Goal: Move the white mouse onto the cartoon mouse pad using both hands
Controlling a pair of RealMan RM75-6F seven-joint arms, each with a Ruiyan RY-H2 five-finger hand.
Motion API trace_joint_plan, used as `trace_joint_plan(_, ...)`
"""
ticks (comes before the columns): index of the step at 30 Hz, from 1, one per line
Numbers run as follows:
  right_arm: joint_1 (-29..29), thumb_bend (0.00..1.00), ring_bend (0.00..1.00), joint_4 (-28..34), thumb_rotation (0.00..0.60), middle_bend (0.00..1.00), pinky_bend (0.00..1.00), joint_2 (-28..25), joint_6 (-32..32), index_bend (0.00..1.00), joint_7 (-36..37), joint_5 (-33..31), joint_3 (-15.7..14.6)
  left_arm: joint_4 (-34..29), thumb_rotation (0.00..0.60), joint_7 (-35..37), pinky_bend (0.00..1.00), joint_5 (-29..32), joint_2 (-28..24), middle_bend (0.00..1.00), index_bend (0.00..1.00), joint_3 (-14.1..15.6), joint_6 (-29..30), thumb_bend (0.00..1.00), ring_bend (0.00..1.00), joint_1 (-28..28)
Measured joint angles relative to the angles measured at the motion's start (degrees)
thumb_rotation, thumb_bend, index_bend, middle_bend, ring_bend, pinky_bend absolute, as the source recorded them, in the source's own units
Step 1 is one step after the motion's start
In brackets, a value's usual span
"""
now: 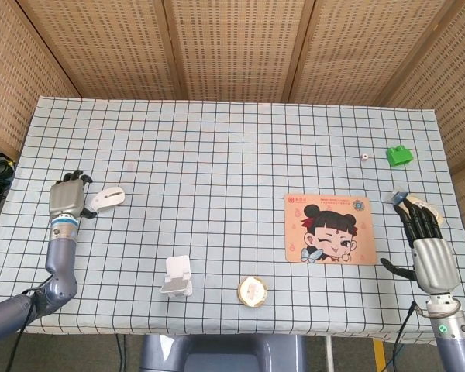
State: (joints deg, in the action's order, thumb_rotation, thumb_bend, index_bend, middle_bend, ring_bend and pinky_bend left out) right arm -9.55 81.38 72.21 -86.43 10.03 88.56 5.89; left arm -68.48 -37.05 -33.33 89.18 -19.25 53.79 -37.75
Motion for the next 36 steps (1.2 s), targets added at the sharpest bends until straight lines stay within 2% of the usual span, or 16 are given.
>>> trace_joint_plan(19, -0.1, 0.13, 0.0, -0.6, 0.6, 0.0, 0.0, 0.2, 0.1, 0.06, 0.4, -0.6, 0.3, 14.9, 0.6, 0.4, 0.23, 3.6, 8.9, 0.13, 0.3, 1.5, -7.1, 0.17, 0.12, -6.1)
trace_joint_plan(21, -0.1, 0.13, 0.0, -0.6, 0.6, 0.0, 0.0, 0.2, 0.0, 0.06, 0.4, -0.5, 0.3, 15.9, 0.6, 0.6, 0.25, 3.6, 9.7, 0.16, 0.34, 1.6, -7.5, 0.23, 0.15, -6.6)
trace_joint_plan(24, -0.1, 0.13, 0.0, -0.6, 0.6, 0.0, 0.0, 0.2, -0.3, 0.06, 0.5, -0.3, 0.3, 16.6, 0.6, 1.4, 0.34, 2.6, 10.5, 0.31, 0.5, 1.7, -7.1, 0.4, 0.27, -6.9)
trace_joint_plan(26, 0.0, 0.13, 0.0, -0.6, 0.6, 0.0, 0.0, 0.2, -0.5, 0.07, 0.6, -0.2, 0.3, 16.9, 0.6, 2.1, 0.38, 1.3, 10.9, 0.38, 0.59, 1.9, -6.3, 0.46, 0.33, -6.9)
trace_joint_plan(29, 0.0, 0.13, 0.0, -0.6, 0.6, 0.0, 0.0, 0.2, -0.6, 0.07, 0.7, -0.3, 0.4, 16.8, 0.6, 3.3, 0.39, -0.6, 11.3, 0.42, 0.62, 2.1, -5.0, 0.48, 0.35, -6.7)
trace_joint_plan(36, 0.0, 0.13, 0.0, -0.5, 0.6, 0.0, 0.0, 0.2, -0.4, 0.07, 0.6, -0.3, 0.3, 13.3, 0.6, 4.3, 0.39, -3.1, 9.7, 0.41, 0.62, 2.4, -2.5, 0.48, 0.35, -5.9)
